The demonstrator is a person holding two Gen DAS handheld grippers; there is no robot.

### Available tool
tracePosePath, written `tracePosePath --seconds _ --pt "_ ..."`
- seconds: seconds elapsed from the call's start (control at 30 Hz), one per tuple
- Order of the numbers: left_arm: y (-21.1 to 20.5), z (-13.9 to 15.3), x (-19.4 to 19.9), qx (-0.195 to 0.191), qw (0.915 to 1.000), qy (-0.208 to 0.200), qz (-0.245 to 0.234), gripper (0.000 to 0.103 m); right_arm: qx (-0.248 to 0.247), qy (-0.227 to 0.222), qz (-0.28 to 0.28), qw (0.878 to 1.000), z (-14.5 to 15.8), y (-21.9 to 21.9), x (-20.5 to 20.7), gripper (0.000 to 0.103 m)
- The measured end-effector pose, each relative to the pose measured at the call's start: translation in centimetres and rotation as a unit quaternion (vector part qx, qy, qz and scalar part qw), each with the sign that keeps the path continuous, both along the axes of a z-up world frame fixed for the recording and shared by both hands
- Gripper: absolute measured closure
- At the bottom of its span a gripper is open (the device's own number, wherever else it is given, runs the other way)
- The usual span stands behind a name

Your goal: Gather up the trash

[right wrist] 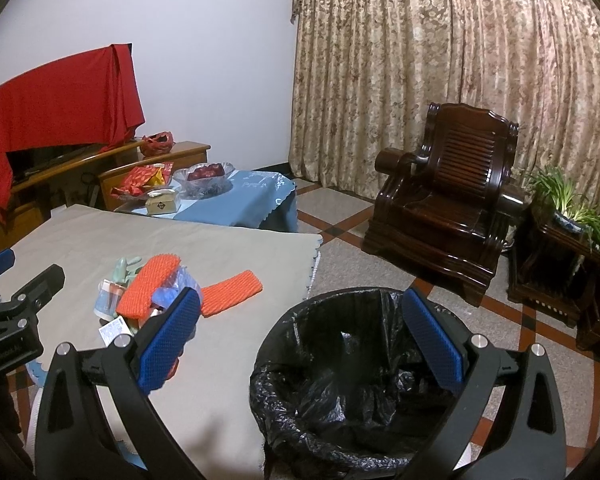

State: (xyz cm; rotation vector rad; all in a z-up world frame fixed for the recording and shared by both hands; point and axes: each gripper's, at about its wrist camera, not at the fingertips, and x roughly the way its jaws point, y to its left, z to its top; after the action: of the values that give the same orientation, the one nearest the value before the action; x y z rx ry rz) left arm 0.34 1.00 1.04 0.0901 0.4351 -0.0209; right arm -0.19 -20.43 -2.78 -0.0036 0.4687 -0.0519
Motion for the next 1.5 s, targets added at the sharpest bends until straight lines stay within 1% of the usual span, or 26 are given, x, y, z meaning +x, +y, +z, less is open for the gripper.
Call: tracePosePath --seconds 0.13,0.17,0.2,0.23,0.27,0.3,0.33,0.6,0.67,0.83,1.0,1.07,1.27,1.33,1.4,1.5 --pt "0.4 0.3 0.2 -0.002 1.0 0.0 0.002 0.006 0.0 0.004 0.0 1.0 -0.3 0.5 0.5 0.005" --pt "0.6 0.2 0.1 -0.003 1.0 0.0 0.003 0.006 0.0 0.006 0.001 1.0 -0.4 0.8 0.9 0.005" --pt "0.6 -1.0 -0.1 -0.004 1.0 0.0 0.004 0.006 0.0 0.005 0.001 1.0 -0.4 0.7 0.8 0.005" --pt "0.6 -1.2 -0.1 -0.005 1.0 0.0 0.005 0.006 -0.005 0.005 0.002 1.0 -0.9 1.5 0.8 0.005" --pt "0.6 -1.3 -0.1 -0.006 1.0 0.0 0.005 0.006 -0.003 0.006 0.001 1.0 -0.6 1.2 1.1 0.005" --pt "0.6 -1.3 -0.1 -0.006 1.0 0.0 0.005 0.006 -0.008 0.005 0.003 1.0 -0.9 1.9 1.0 0.005" --pt "0.6 -1.4 0.0 -0.006 1.0 0.001 0.005 0.006 -0.007 0.006 0.004 1.0 0.3 1.5 1.2 0.005" --pt "0.7 -1.5 0.6 -0.007 0.9998 0.006 0.015 0.006 -0.008 0.013 0.009 1.0 0.4 1.8 1.8 0.005" --pt "1.3 -1.6 1.2 -0.01 0.9997 0.008 0.02 0.006 -0.009 0.017 0.014 1.0 0.4 2.1 2.2 0.005" --pt "2.3 -2.0 2.5 -0.013 0.9993 0.012 0.034 0.006 -0.012 0.035 0.032 0.999 0.0 3.8 4.6 0.005" --pt "3.8 -2.9 4.4 -0.023 0.9982 0.031 0.046 0.006 -0.019 0.054 0.05 0.997 -0.6 5.4 6.6 0.005" --pt "4.6 -3.5 5.2 -0.025 0.9973 0.043 0.054 0.006 -0.02 0.071 0.063 0.995 -1.3 6.6 8.2 0.005" --pt "6.6 -5.5 8.3 -0.001 0.9943 0.076 0.075 0.006 -0.022 0.1 0.081 0.991 -2.9 9.1 11.7 0.005" --pt "7.3 -6.3 9.2 -0.002 0.9932 0.086 0.078 0.007 -0.018 0.119 0.092 0.988 -4.0 10.4 13.7 0.005" --pt "7.9 -7.0 10.0 -0.006 0.9924 0.093 0.08 0.009 -0.012 0.123 0.096 0.988 -4.6 10.8 14.1 0.005" --pt "9.1 -8.3 11.4 -0.012 0.9914 0.1 0.084 0.011 -0.005 0.131 0.106 0.986 -6.1 12.0 16.1 0.005"
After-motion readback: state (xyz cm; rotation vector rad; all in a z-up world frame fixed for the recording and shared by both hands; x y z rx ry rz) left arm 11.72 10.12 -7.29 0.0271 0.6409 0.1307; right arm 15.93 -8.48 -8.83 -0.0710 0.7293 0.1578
